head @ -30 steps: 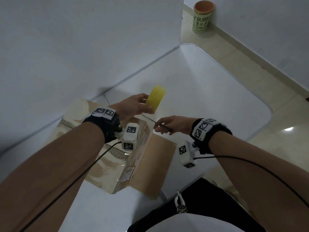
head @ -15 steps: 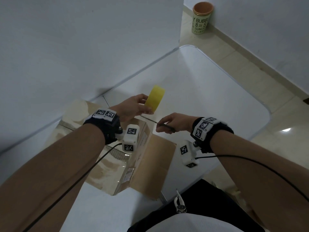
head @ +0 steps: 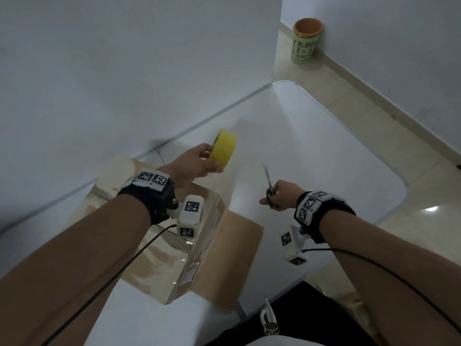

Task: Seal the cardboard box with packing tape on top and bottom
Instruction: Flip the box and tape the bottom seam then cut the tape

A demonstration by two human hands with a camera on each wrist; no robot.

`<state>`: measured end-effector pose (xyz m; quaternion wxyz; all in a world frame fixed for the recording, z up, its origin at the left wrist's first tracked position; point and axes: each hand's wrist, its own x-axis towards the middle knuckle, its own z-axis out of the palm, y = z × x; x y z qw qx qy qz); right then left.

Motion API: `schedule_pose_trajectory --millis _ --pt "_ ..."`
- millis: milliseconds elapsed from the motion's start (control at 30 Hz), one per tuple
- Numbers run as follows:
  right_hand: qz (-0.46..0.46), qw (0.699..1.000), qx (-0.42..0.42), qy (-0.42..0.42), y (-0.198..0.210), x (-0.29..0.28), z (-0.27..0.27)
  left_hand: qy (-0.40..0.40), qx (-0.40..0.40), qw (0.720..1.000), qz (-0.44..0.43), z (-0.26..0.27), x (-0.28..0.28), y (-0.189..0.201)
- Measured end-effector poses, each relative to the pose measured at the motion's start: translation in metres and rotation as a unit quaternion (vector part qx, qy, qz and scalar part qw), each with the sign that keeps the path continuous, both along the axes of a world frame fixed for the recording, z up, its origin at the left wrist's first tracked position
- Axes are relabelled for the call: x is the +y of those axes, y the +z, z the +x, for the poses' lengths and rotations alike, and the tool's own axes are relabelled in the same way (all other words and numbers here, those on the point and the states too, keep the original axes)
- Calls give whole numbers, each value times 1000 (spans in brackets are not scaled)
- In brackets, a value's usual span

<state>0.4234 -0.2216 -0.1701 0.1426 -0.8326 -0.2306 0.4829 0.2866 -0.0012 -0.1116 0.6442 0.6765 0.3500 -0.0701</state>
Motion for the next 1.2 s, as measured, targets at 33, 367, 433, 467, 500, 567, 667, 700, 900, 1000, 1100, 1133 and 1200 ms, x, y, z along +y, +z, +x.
schedule_pose_trajectory --millis 33,367,433,467,500,567,667,700,900,1000,1100,1133,1200 --pt "-20 998 -53 15 -1 3 1 -1 2 1000 5 0 1 3" --pt "-82 969 -176 156 -7 29 7 -85 48 995 36 5 -10 21" --pt "-34 966 -223 124 -12 29 15 -104 62 991 49 9 -12 21" --pt "24 965 -244 95 -15 30 22 -114 65 989 64 13 -13 22" --pt "104 961 -250 55 -12 31 27 -124 71 986 84 18 -13 22" --pt "264 930 -256 5 -1 39 36 -147 93 977 124 29 -14 19" --pt "313 907 -253 125 25 54 43 -185 115 952 213 49 -17 14" --pt "286 910 -244 176 33 58 41 -200 120 941 246 54 -18 11" --pt "169 921 -236 260 39 56 63 -282 120 904 299 86 -26 2" --pt "146 932 -257 212 30 41 73 -246 89 932 249 102 -33 4" --pt "98 933 -309 157 17 20 88 -203 73 946 242 119 -36 6" --pt "71 933 -322 145 12 14 95 -188 68 950 240 123 -35 6" --pt "17 934 -334 122 4 1 107 -147 58 967 198 127 -33 8"
